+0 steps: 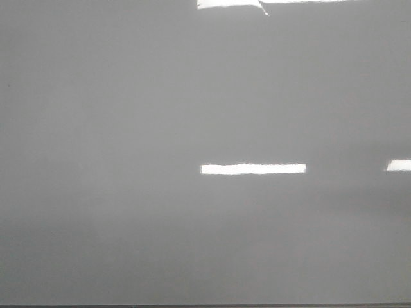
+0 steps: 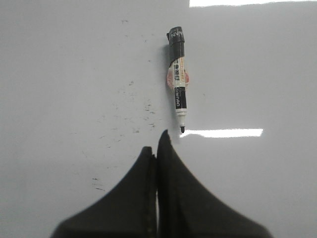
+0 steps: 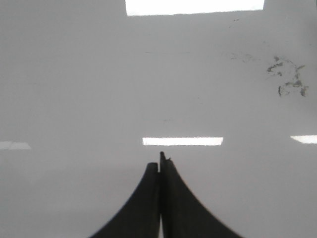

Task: Write number 6 on whiteboard

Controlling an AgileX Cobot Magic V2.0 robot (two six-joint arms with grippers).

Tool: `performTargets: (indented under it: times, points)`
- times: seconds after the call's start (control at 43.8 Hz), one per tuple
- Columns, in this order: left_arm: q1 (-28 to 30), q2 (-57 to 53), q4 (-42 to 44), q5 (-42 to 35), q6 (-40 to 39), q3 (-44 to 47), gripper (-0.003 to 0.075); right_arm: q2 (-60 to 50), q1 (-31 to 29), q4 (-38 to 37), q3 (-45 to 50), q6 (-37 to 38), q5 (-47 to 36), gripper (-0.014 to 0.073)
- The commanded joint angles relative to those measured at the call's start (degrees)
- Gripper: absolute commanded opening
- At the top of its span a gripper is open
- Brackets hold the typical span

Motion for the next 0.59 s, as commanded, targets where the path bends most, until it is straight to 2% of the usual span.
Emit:
performTargets:
  times: [0.0, 0.023, 0.274, 0.571]
  points:
    - [0.0, -0.9, -0.2, -4.4, -0.4, 0.3, -0.002, -1.0, -0.4, -0.1, -0.2, -0.5, -4.8, -0.0068]
    - [0.0, -0.9, -0.2, -10.8, -0.4, -1.7, -0.002, -1.0, -0.4, -0.1, -6.0, -0.1, -6.4, -0.0068]
    - [0.0, -0.6, -0.2, -10.4, -0.4, -12.6, -0.002, 0.0, -0.4, 0.2, -18.8, -0.1, 6.7, -0.0068]
    - [0.0, 7.4, -0.3, 6.1, -0.4, -30.3, -0.002, 10.6, -0.4, 3.2, -33.6, -0.1, 17.6, -0.0068]
